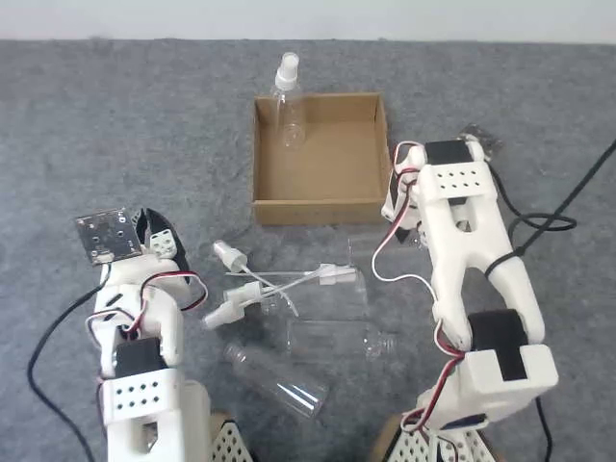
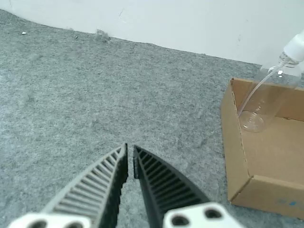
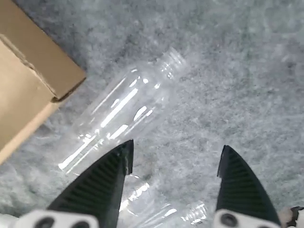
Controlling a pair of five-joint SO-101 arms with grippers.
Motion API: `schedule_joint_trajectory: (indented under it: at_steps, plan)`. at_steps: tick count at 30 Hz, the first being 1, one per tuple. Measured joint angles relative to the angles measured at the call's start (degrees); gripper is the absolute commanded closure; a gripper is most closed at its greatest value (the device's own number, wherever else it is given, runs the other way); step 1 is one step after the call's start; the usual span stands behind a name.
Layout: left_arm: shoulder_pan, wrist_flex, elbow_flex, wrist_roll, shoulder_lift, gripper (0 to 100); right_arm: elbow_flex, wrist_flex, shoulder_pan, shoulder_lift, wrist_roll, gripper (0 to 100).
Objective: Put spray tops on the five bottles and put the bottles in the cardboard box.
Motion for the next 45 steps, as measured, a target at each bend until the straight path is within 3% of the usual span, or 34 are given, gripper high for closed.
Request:
schedule_joint_trajectory:
  at_steps: [9,27,32,38,45]
  plan:
    - [0.0,0.0,0.0,0.0,0.0,98,0.4,-6.6,3.0,0.0,-2.9,74.5]
    - [0.0,0.0,0.0,0.0,0.0,98,17.4,-28.4,2.8,0.0,-3.4,74.5]
    - [0.0,0.0,0.0,0.0,0.0,98,19.1,-29.4,1.9,0.0,-3.4,76.1]
    - [0.0,0.0,0.0,0.0,0.0,98,19.1,-28.3,2.0,0.0,-3.4,90.6]
    - [0.0,0.0,0.0,0.0,0.0,98,19.1,-28.1,5.3,0.0,-0.4,90.8]
